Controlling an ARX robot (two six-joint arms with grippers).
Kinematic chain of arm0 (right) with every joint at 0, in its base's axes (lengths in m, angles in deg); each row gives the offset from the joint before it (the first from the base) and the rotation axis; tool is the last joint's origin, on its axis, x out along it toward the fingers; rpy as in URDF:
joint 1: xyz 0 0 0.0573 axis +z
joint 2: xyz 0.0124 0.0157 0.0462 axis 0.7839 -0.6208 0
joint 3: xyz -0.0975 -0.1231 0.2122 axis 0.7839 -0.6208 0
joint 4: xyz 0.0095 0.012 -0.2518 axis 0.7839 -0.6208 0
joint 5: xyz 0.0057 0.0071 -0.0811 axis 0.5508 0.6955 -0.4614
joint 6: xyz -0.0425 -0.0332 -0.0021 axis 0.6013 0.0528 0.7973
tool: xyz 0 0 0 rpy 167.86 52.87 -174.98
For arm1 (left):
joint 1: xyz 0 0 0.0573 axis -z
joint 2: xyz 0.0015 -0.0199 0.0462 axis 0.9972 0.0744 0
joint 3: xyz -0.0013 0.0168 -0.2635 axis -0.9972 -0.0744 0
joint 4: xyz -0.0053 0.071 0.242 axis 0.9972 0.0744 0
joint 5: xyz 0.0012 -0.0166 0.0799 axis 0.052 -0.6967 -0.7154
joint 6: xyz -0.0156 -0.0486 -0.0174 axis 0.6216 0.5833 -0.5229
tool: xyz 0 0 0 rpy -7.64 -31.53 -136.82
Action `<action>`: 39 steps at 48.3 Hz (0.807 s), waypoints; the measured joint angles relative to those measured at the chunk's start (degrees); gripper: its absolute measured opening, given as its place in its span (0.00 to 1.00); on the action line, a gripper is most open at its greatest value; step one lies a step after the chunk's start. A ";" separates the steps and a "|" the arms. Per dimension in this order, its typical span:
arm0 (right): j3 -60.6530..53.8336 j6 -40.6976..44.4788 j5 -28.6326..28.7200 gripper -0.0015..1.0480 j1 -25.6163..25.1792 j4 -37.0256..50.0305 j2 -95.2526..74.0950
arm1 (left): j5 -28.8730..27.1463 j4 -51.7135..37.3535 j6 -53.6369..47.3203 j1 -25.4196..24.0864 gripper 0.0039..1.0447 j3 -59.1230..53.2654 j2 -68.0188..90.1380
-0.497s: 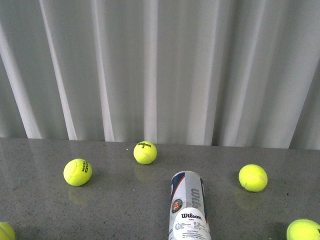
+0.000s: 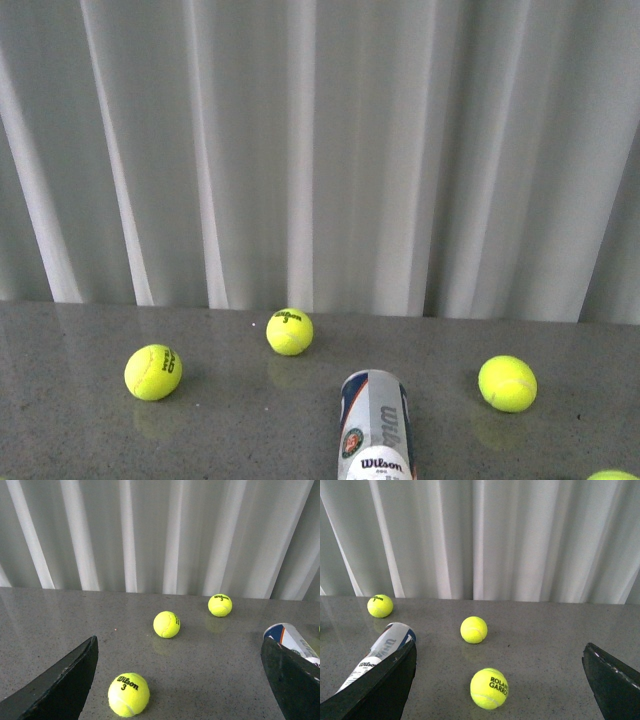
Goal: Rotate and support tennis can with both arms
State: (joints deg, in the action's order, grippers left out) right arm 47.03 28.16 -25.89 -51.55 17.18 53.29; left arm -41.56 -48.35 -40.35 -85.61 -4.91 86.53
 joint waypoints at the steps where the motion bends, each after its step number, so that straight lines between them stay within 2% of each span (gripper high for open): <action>1: 0.00 -0.02 0.00 0.93 0.00 0.00 0.00 | 0.00 0.00 0.02 0.00 0.94 0.00 0.00; 39: 0.00 -0.02 0.00 0.93 0.00 0.00 0.00 | 0.00 0.00 0.00 0.00 0.94 0.00 0.00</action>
State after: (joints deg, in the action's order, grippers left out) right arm 47.03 28.14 -25.89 -51.55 17.18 53.29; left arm -41.56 -48.35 -40.35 -85.61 -4.91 86.53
